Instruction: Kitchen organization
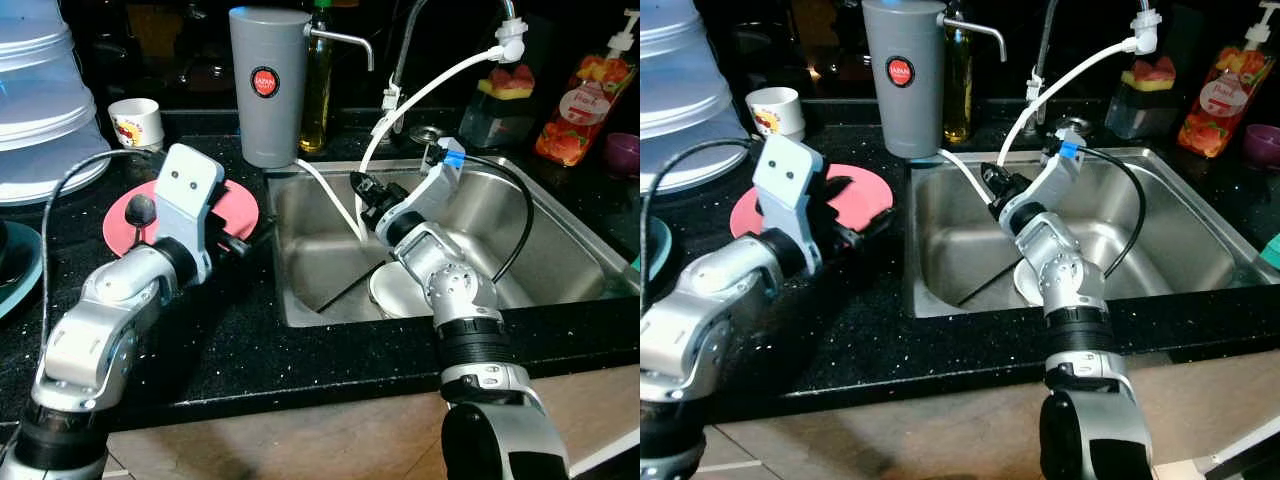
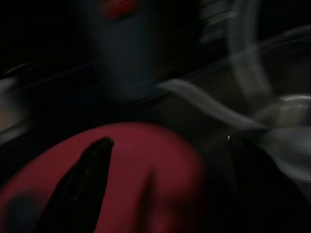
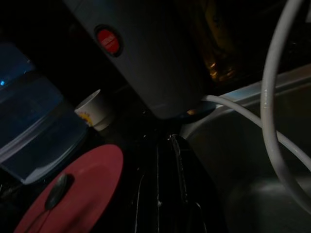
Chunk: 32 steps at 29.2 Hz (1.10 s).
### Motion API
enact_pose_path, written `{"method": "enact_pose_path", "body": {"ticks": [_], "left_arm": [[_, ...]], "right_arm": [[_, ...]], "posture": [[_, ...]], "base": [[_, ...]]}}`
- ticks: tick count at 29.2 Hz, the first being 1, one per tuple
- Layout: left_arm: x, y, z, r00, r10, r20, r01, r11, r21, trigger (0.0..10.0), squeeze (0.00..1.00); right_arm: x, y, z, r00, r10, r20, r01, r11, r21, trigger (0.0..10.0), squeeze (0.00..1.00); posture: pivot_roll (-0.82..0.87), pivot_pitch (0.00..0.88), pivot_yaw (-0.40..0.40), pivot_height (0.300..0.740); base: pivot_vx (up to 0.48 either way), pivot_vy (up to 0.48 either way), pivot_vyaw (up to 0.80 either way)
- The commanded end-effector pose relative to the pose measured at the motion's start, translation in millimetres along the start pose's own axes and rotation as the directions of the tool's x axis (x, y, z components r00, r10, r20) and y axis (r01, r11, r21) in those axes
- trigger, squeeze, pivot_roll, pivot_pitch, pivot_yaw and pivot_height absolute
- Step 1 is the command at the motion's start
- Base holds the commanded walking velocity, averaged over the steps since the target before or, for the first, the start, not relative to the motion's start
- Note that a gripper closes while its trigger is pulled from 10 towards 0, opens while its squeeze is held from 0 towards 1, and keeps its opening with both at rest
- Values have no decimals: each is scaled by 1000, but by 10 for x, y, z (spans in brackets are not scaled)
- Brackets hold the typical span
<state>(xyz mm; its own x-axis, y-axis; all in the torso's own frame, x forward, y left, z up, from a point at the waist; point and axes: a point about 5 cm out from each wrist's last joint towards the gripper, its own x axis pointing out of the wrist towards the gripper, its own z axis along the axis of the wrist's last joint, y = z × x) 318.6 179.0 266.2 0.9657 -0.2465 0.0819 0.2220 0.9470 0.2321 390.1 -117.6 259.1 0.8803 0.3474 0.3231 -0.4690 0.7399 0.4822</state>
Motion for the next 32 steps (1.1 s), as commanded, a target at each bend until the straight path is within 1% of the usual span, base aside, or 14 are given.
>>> {"method": "enact_pose_path", "body": {"ticks": [1, 2, 4, 6, 7, 8, 12, 15, 21, 22, 23, 26, 27, 32], "left_arm": [[1, 180, -102, 985, 159, -72, -161, 987, -22, 10000, 0], [-10, 258, -140, 971, 215, -101, -219, 975, -36, 10000, 0], [-19, 302, -164, 962, 244, -120, -251, 967, -44, 10000, 0], [-47, 412, -257, 936, 297, -189, -313, 948, -61, 10000, 0], [-47, 412, -257, 936, 297, -189, -313, 948, -61, 10000, 0], [-58, 461, -319, 923, 310, -230, -334, 939, -76, 10000, 0], [-67, 514, -403, 907, 314, -282, -354, 930, -102, 10000, 0], [-12, 537, -448, 897, 312, -312, -379, 908, -180, 10000, 0], [27, 566, -479, 894, 296, -337, -374, 907, -193, 10000, 0], [53, 593, -491, 894, 289, -343, -367, 911, -189, 10000, 0], [53, 593, -491, 894, 289, -343, -367, 911, -189, 10000, 0], [143, 684, -507, 899, 253, -357, -337, 921, -196, 10000, 0], [160, 700, -511, 899, 247, -362, -333, 922, -198, 10000, 0], [212, 756, -501, 895, 247, -370, -332, 925, -185, 10000, 0]], "right_arm": [[-12, 42, -49, 997, 54, -53, -56, 998, -34, 10000, 0], [-19, 86, -76, 993, 91, -74, -94, 995, -41, 10000, 0], [-23, 115, -92, 990, 113, -85, -117, 992, -43, 10000, 0], [-33, 179, -123, 981, 163, -107, -169, 985, -48, 10000, 0], [-33, 179, -123, 981, 163, -107, -169, 985, -48, 10000, 0], [-36, 203, -137, 977, 180, -115, -187, 981, -51, 10000, 0], [-38, 224, -151, 973, 193, -123, -201, 978, -53, 10000, 0], [-36, 236, -151, 971, 204, -128, -212, 976, -56, 10000, 0], [-54, 296, -173, 951, 260, -165, -273, 960, -61, 10000, 0], [-77, 345, -197, 931, 307, -196, -327, 941, -80, 10000, 0], [-77, 345, -197, 931, 307, -196, -327, 941, -80, 10000, 0], [-163, 482, -245, 868, 424, -258, -460, 882, -103, 10000, 0], [-178, 504, -246, 857, 441, -264, -480, 872, -101, 10000, 0], [-203, 556, -239, 833, 480, -273, -518, 851, -86, 10000, 0]], "posture": [[17, 70, -23, 740], [17, 70, -23, 740], [17, 70, -23, 740], [15, 75, -25, 740], [15, 75, -25, 740], [16, 76, -25, 740], [16, 76, -25, 740], [17, 76, -26, 740], [15, 77, -26, 740], [16, 77, -28, 740], [16, 77, -28, 740], [11, 78, -27, 740], [10, 79, -27, 740], [8, 80, -27, 740]], "base": [[0, 0, 0], [0, 0, 0], [0, 0, 0], [0, 0, 0], [0, 0, 0], [0, 0, 0], [0, 0, 0], [0, 0, 0], [0, 0, 0], [0, 0, 0], [0, 0, 0], [0, 0, 0], [0, 0, 0], [0, 0, 0]]}}
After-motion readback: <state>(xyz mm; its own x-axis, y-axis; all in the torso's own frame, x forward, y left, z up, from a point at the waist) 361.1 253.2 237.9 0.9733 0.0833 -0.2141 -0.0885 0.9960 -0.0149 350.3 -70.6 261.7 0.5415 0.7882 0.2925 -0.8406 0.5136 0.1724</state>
